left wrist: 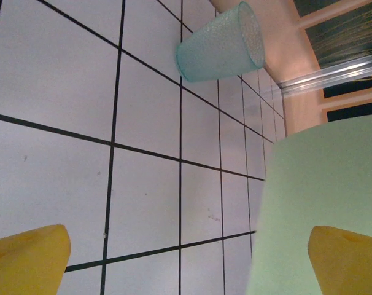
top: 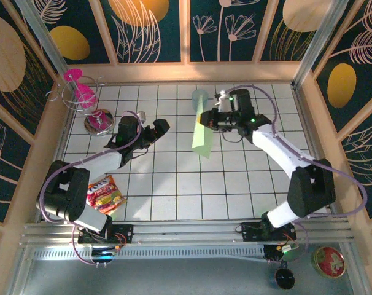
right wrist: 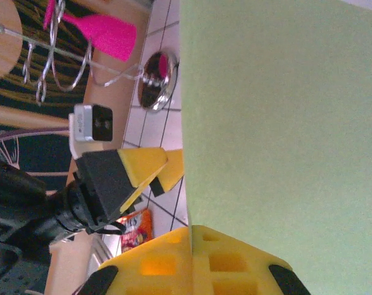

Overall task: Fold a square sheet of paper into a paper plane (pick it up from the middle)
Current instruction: First fold in half a square sheet of paper at the center of the table.

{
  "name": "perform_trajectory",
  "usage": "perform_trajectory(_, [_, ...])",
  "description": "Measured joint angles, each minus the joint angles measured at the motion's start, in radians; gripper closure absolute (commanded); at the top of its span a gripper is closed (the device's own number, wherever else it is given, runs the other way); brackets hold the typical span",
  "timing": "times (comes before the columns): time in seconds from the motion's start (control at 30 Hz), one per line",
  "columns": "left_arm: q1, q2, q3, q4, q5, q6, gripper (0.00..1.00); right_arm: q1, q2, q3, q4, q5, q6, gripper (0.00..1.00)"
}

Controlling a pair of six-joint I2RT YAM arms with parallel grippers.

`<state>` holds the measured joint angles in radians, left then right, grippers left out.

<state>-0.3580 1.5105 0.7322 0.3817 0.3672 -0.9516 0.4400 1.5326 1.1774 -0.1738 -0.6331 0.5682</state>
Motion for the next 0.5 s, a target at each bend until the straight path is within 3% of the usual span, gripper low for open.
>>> perform_trajectory(0.27, [0.0, -0.042, -0.085, 0.003, 0.014, 0.005, 0.09, 0.039, 0.154, -0.164, 0.286, -0.091, 0.139, 1.0])
perform_trajectory(0.5, [-0.023, -0.011, -0.11, -0.003, 0.06, 0.006, 0.15, 0.04, 0.236, -0.229, 0.387, -0.101, 0.172, 1.0])
